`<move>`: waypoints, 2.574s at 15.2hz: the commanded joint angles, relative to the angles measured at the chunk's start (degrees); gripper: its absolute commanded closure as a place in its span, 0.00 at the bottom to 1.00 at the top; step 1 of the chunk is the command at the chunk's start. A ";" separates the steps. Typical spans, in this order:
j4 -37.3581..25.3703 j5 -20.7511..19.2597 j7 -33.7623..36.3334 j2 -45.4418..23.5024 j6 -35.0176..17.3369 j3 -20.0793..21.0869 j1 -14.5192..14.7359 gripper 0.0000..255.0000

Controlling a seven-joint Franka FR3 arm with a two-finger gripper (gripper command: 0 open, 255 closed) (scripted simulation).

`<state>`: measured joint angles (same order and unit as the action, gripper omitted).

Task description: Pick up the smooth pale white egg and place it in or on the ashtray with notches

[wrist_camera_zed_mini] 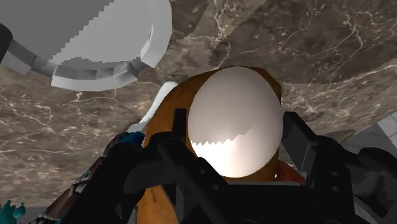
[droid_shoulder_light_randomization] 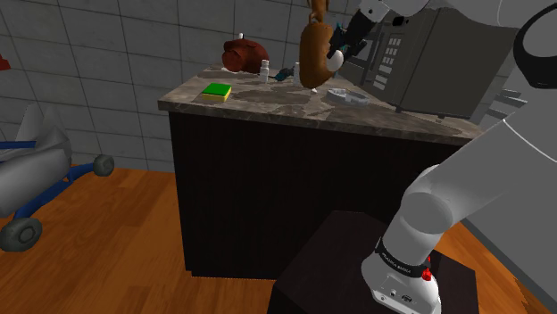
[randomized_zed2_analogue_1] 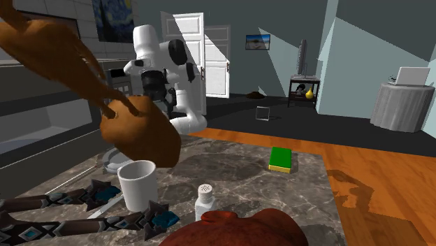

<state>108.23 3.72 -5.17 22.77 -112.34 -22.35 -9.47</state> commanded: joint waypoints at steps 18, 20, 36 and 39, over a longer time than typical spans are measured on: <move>1.61 7.10 -17.45 -5.57 -2.85 -5.68 -9.63 1.00; 3.32 7.69 -18.18 -5.56 -4.25 -4.52 -11.11 1.00; 6.03 8.06 -18.97 -5.38 -6.62 -4.10 -11.75 0.00; 2.41 6.55 -17.96 -3.40 -1.34 -4.77 -11.59 0.00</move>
<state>110.77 9.02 -23.52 18.59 -115.14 -26.12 -20.60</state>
